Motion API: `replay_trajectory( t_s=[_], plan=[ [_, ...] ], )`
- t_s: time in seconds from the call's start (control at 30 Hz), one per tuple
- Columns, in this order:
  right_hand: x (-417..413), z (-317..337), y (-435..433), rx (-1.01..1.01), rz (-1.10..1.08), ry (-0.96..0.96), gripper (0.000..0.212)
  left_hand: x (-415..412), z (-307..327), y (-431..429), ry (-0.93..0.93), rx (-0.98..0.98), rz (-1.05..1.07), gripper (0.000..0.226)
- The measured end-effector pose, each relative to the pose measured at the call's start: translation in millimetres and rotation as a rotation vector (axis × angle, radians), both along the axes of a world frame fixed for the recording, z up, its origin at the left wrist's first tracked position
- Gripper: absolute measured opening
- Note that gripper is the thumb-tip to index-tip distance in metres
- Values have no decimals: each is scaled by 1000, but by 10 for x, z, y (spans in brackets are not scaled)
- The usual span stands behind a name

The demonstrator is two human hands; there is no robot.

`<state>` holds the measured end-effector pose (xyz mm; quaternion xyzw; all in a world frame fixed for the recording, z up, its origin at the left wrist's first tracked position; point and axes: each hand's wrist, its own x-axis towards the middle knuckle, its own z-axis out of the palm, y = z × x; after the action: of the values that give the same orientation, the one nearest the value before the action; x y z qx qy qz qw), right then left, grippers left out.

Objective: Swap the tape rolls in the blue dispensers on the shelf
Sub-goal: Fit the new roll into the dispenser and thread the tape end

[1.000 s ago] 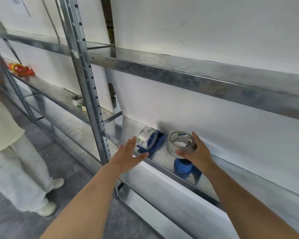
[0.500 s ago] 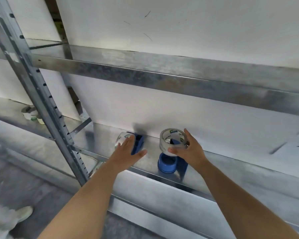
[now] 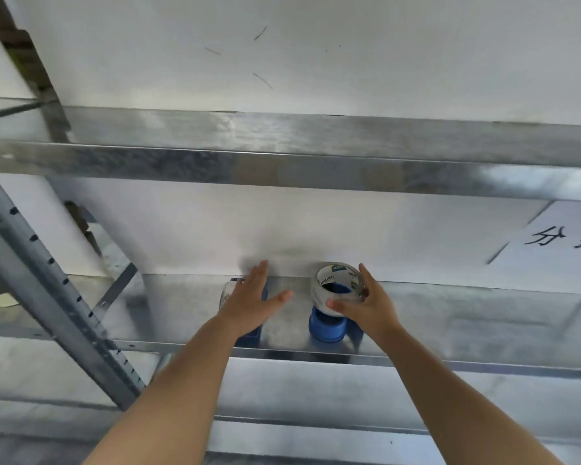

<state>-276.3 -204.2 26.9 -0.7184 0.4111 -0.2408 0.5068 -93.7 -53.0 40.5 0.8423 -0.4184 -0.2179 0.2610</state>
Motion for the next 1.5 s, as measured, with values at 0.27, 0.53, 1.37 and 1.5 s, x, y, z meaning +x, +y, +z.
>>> replay_trajectory(
  t_s=[0.27, 0.53, 1.37, 1.5],
  plan=[
    [37, -218, 240, -10, -101, 36, 106, 49, 40, -38, -14, 24, -138, 90],
    [115, -236, 191, -74, -97, 129, 110, 58, 91, -174, 11, 24, -160, 93],
    [97, -458, 207, -88, -22, 260, 112, -51, -41, -228, -11, 47, -141, 93],
    [92, -418, 210, -113, 10, 314, 115, -62, -40, -221, -11, 42, -135, 93]
  ],
)
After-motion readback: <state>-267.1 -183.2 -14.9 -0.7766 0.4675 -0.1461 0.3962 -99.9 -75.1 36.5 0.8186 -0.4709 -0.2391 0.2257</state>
